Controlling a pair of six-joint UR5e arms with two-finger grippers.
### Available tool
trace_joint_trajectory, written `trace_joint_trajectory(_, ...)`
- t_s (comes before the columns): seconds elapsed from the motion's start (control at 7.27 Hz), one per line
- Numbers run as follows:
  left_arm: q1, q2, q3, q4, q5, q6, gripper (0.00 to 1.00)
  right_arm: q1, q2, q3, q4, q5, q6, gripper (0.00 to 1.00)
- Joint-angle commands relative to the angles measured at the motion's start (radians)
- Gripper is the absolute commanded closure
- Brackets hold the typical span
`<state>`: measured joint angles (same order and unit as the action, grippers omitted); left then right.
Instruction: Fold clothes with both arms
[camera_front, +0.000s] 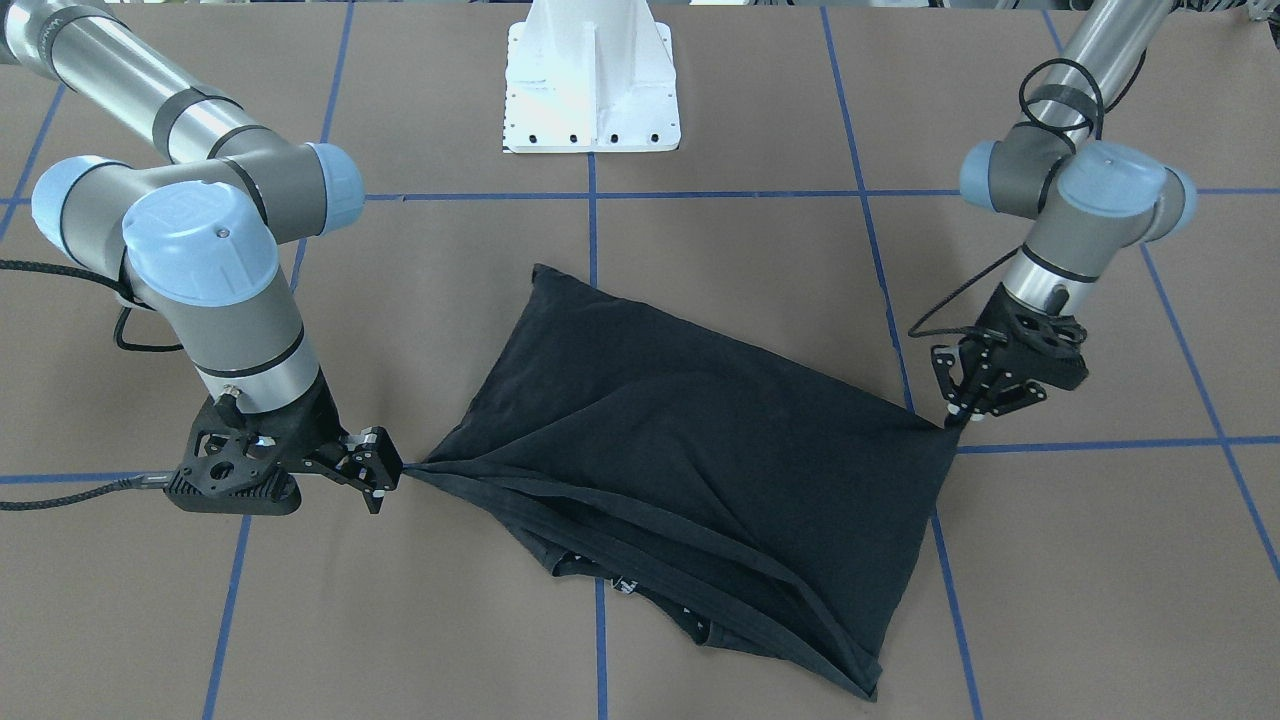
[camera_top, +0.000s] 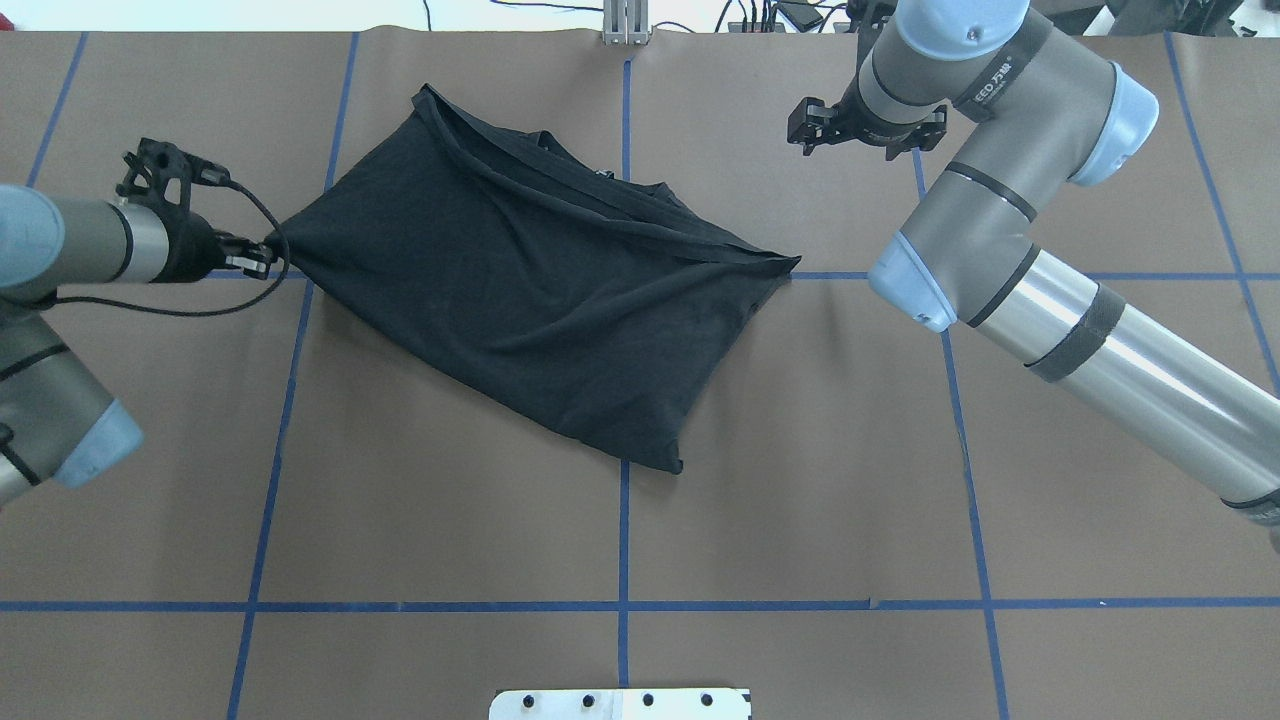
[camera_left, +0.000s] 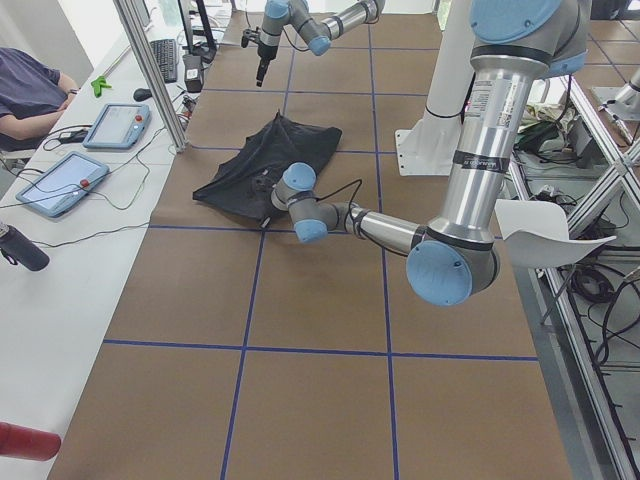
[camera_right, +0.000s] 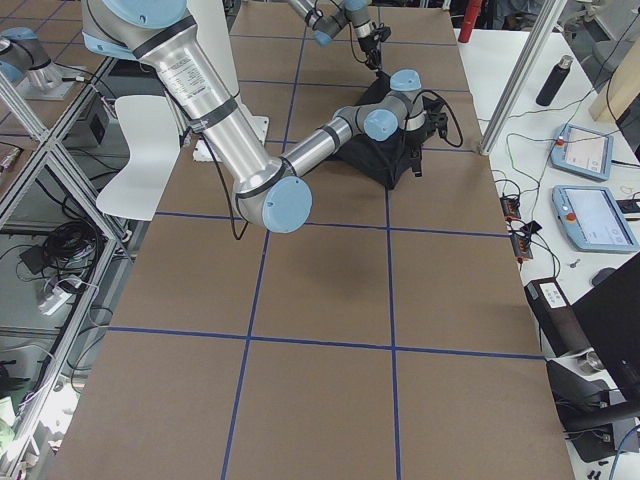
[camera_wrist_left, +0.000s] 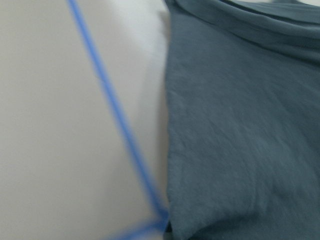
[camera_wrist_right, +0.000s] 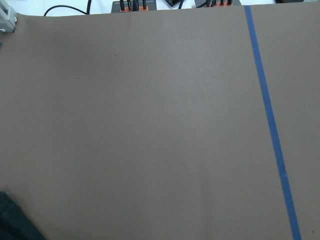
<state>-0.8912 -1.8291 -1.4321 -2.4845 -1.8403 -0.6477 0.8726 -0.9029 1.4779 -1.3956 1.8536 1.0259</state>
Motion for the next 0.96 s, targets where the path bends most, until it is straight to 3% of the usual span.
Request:
trace_joint_trajectory(0.0,-0.106,-0.262,0.341,-0.005,0.001,0.11,1.0,-0.021,0.01,0.002,0.001,-0.004,0.01,0.0)
trace_joint_trajectory(0.14,-0.126,-0.377,0.484,-0.005,0.003,0.127,1.0,-0.032,0.013,0.013,0.001,-0.005,0.02,0.0)
trace_joint_trajectory(0.28,-0.155,-0.428,0.546,-0.002,0.003,0.173,1.0,-0.052,0.022,0.012,0.001,-0.005,0.034,0.0)
trace_joint_trajectory(0.41,-0.179,-0.424,0.539,-0.008,-0.004,0.239,0.31,-0.067,0.039,0.007,0.001,-0.008,0.033,0.0)
trace_joint_trajectory(0.55,-0.183,-0.388,0.494,-0.031,-0.025,0.278,0.0,-0.078,0.061,-0.001,0.0,-0.011,0.034,0.0)
trace_joint_trajectory(0.69,-0.184,-0.34,0.426,-0.033,-0.063,0.275,0.0,-0.093,0.09,-0.014,0.0,-0.033,0.066,0.0)
trace_joint_trajectory(0.83,-0.184,-0.311,0.391,-0.034,-0.083,0.266,0.0,-0.115,0.158,-0.093,0.036,-0.049,0.113,0.0)
